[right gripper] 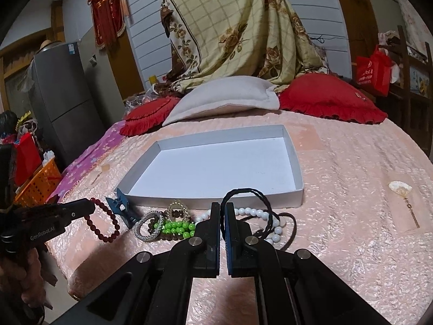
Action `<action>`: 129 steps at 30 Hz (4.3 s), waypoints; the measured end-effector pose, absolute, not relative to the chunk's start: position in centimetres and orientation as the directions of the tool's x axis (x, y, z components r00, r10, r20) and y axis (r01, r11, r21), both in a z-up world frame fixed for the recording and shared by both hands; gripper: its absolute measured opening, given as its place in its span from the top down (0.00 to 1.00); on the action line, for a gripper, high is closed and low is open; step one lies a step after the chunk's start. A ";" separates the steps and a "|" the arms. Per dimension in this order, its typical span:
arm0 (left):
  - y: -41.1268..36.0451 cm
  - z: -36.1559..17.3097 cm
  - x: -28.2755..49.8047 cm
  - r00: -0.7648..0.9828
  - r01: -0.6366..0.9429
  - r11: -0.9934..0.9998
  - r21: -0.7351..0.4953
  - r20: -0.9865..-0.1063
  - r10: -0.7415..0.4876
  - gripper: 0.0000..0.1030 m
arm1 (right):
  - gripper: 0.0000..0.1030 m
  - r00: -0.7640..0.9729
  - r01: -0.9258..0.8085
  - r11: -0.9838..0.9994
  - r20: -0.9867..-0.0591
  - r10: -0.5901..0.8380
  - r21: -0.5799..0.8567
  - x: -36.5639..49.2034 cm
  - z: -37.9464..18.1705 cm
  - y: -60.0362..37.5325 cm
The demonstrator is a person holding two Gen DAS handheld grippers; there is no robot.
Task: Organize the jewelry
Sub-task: 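Lift the red bracelet over the tray with the left tool while the right carries the cord, then release the red bracelet into the tray with the left tool while the right releases the cord, then grasp the blue hair clip with the left tool, then grasp the second black cord with the right tool while the left holds the clip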
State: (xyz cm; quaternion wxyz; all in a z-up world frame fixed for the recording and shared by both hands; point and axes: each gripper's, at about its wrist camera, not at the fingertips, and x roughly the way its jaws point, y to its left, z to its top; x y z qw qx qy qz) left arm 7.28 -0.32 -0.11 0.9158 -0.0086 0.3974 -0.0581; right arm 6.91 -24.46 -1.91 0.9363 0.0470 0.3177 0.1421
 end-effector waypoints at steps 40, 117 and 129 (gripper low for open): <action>0.5 -3.7 22.1 0.592 0.072 0.989 -0.131 -0.792 -0.148 0.93 | 0.98 0.630 -0.111 0.967 -0.737 0.246 0.228 21.5 -7.0 -25.9; 2.6 -6.3 12.1 0.707 0.126 0.988 -0.084 -0.691 -0.149 0.37 | 0.87 0.585 -0.272 0.960 -0.780 0.222 0.069 12.1 -8.6 -23.2; 2.5 -6.4 12.2 0.708 0.125 0.989 -0.079 -0.691 -0.144 0.37 | 0.95 0.690 -0.323 0.928 -0.625 0.366 0.186 6.9 -3.4 -25.6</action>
